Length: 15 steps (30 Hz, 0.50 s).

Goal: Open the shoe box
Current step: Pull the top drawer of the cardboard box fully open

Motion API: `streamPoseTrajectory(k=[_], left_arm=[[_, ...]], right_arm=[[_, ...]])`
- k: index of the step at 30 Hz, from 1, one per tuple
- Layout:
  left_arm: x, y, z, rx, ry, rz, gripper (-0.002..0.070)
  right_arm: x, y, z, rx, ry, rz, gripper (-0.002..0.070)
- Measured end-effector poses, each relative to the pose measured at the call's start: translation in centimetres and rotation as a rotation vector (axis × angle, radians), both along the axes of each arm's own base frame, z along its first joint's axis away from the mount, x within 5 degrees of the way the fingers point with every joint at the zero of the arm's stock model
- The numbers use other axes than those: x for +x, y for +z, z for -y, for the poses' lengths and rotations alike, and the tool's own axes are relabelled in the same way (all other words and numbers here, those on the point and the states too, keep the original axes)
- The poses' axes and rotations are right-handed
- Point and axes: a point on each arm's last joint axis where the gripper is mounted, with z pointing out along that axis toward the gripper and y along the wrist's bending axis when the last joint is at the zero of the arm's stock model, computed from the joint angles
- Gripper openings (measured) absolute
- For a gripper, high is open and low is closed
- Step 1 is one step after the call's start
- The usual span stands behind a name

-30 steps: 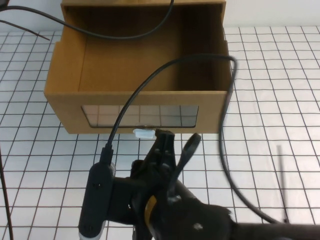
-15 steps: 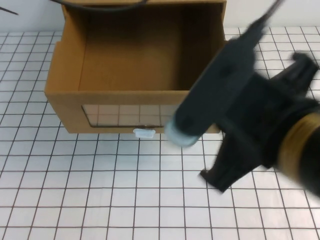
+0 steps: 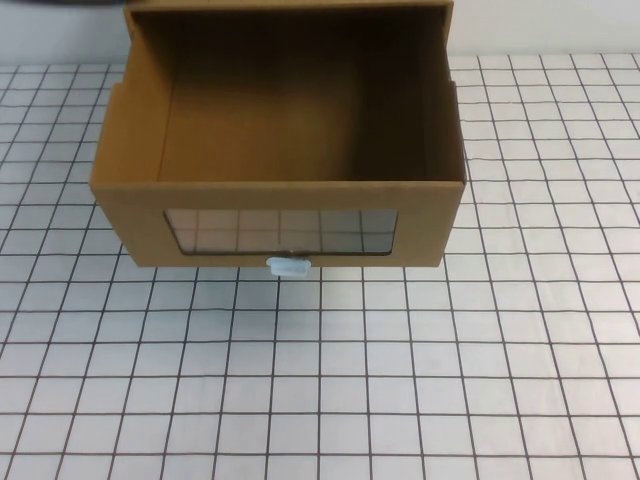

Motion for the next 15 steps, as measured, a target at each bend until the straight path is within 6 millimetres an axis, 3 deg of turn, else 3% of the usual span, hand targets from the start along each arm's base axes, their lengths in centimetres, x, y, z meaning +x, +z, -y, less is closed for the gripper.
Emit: streamPoseTrajectory(k=[4, 8, 10, 15], left_arm=[[-3.6, -1.4, -1.4, 0.028, 0.048, -0.017, -0.0002], [-8.1, -3.3, -2.9, -0.014, 0.096, 0.058, -0.0002], [-10.3, -4.9, -3.7, -0.05, 0.124, 0.118, -0.0002], [-15.0, -11.0, -5.4, -0.11, 0.187, 0.228, -0.0002]], right_arm=[[0.9, -0.5, 2.5, 0.08, -0.051, -0.016, -0.0013], [1.5, -2.6, 4.0, 0.145, -0.08, -0.087, -0.0013], [1.7, -3.9, 4.4, 0.179, -0.07, -0.125, -0.0013], [0.9, -6.0, 4.6, 0.264, -0.003, -0.079, -0.0013]])
